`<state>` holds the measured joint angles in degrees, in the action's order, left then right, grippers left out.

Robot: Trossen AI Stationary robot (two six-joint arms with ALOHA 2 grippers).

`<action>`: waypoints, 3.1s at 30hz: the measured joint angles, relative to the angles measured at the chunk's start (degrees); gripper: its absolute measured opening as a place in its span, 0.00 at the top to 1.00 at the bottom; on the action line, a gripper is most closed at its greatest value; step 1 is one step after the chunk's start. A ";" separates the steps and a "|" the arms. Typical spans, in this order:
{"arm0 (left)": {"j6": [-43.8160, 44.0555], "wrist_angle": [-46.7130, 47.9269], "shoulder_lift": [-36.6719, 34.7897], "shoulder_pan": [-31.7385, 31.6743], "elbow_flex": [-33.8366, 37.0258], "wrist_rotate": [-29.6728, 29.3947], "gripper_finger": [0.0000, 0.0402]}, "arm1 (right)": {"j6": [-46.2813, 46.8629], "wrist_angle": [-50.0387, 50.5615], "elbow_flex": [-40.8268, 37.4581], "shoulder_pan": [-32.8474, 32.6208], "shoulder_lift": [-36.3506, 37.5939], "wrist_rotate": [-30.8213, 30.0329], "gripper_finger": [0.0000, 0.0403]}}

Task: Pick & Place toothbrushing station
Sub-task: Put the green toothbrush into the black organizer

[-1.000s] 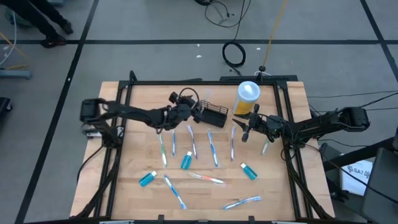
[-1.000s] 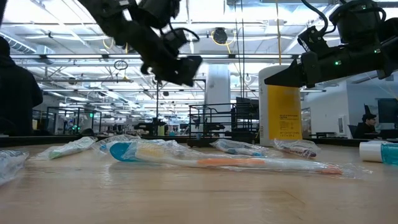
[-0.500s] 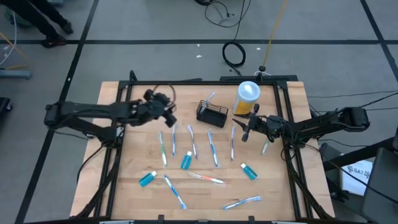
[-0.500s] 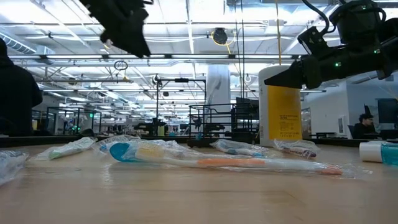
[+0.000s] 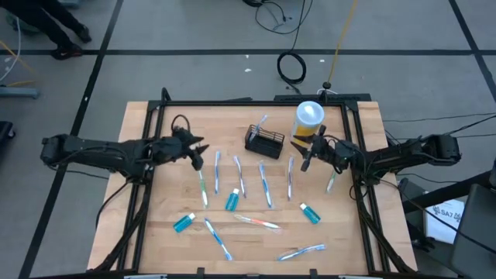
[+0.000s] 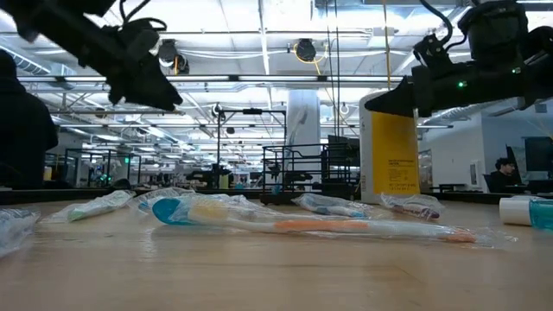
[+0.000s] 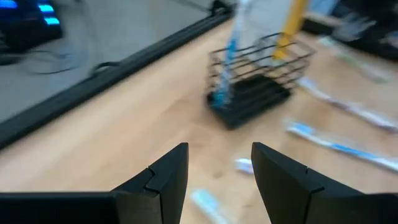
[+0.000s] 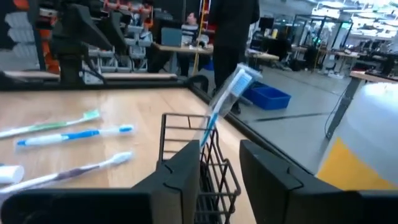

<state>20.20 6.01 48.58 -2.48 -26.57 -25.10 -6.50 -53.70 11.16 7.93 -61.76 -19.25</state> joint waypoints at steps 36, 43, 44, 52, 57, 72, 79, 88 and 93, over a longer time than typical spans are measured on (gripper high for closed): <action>7.59 -13.59 1.02 0.00 7.83 2.55 0.55 | 15.91 0.86 0.00 0.19 -9.37 12.15 0.55; 7.84 -13.56 1.02 0.00 7.82 2.57 0.55 | 17.91 2.36 2.27 -2.34 -8.82 15.07 0.55; 8.04 -13.57 1.02 0.00 7.81 2.57 0.55 | 18.25 4.35 3.57 -3.22 -8.83 14.98 0.55; 8.61 -13.56 1.04 0.00 7.81 2.60 0.55 | 17.62 28.82 15.41 -9.97 -8.86 14.65 0.55; 8.62 -13.39 1.04 0.01 7.81 2.64 0.55 | 22.19 34.66 16.17 -11.61 -8.81 14.60 0.55; 8.14 -13.02 1.04 0.00 7.77 2.79 0.55 | 52.70 79.24 16.17 -10.29 16.16 4.42 0.55; 8.49 -13.35 1.04 0.00 7.77 2.77 0.55 | 57.71 89.07 16.17 -3.69 20.09 6.63 0.55; 8.86 -13.37 1.04 0.00 7.77 2.75 0.55 | 56.81 104.63 19.63 6.81 17.67 14.89 0.55; 8.86 -13.48 1.04 0.00 7.77 2.73 0.55 | 56.67 104.47 19.82 11.60 14.63 14.87 0.55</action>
<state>29.06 -7.46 49.63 -2.48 -18.81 -22.36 50.16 50.78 30.98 19.52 -47.13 -4.38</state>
